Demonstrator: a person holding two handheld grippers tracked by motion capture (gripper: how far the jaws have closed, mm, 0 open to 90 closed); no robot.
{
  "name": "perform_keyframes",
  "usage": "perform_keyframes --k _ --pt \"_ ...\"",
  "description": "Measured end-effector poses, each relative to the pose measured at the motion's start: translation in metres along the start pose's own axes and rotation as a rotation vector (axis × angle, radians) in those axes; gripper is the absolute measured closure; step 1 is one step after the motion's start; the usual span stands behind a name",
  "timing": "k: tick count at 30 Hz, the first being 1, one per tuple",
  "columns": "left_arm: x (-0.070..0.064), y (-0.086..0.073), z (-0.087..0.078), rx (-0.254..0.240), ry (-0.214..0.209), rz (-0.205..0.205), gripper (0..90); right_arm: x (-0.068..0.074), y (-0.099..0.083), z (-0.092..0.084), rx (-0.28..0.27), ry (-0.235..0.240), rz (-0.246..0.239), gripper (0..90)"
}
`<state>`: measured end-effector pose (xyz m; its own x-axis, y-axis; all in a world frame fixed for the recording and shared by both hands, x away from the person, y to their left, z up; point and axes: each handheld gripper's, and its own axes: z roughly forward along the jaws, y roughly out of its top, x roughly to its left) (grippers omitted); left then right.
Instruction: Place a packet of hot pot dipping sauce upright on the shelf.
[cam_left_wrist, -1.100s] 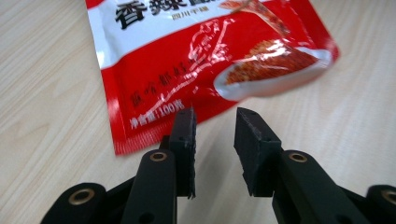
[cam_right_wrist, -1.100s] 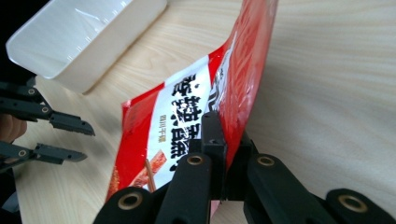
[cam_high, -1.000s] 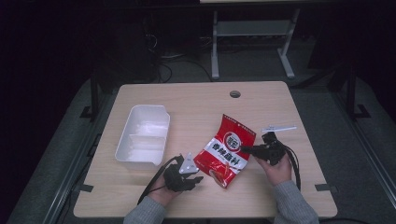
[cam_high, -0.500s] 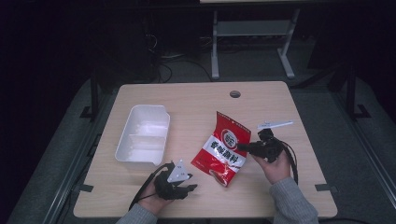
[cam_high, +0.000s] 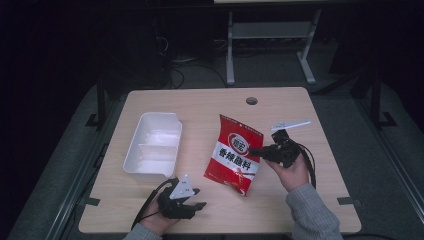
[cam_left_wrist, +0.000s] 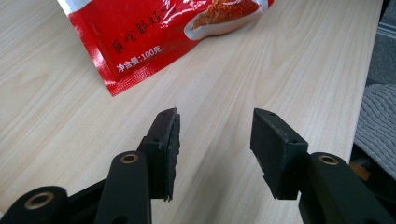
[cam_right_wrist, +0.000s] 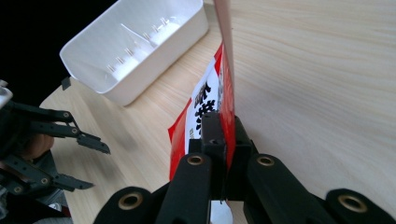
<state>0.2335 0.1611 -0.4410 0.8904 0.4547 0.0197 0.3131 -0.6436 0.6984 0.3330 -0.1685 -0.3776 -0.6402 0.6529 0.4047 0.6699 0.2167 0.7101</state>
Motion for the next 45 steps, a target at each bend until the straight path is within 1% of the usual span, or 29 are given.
perform_keyframes --k 7,9,12,15,20,24,28,30,34,39,45 --pt "0.001 -0.004 0.000 0.008 0.006 -0.001 48.3 0.009 0.012 0.001 -0.004 0.021 -0.014 89.6" --pt "0.002 -0.004 -0.001 -0.004 0.009 0.001 47.9 0.013 0.017 0.001 -0.001 0.029 -0.024 89.6" --pt "0.002 -0.004 -0.002 -0.005 0.011 0.003 47.8 0.015 0.019 0.001 -0.004 0.031 -0.031 89.6" --pt "0.003 -0.005 -0.003 -0.009 0.012 0.000 47.8 0.019 0.023 0.000 -0.009 0.047 -0.035 89.6" --pt "0.004 -0.006 -0.003 -0.004 0.013 -0.001 47.9 0.023 0.027 0.001 -0.010 0.059 -0.043 89.8" --pt "0.004 -0.006 -0.003 -0.009 0.028 0.012 48.0 0.032 0.036 0.003 -0.009 0.074 -0.070 89.8" --pt "0.002 -0.005 -0.002 -0.012 0.036 0.019 48.0 0.040 0.045 0.005 -0.014 0.072 -0.091 89.9" --pt "0.002 -0.005 -0.003 -0.014 0.037 0.020 48.0 0.043 0.049 0.007 -0.018 0.061 -0.102 89.9" --pt "0.003 -0.006 -0.003 -0.016 0.040 0.019 48.1 0.045 0.057 0.011 -0.037 0.048 -0.106 89.9" --pt "0.005 -0.006 -0.003 -0.012 0.043 0.017 48.0 0.047 0.068 0.016 -0.058 0.047 -0.105 89.9" --pt "0.007 -0.008 -0.003 -0.010 0.045 0.011 48.0 0.055 0.083 0.025 -0.072 0.042 -0.122 89.9"
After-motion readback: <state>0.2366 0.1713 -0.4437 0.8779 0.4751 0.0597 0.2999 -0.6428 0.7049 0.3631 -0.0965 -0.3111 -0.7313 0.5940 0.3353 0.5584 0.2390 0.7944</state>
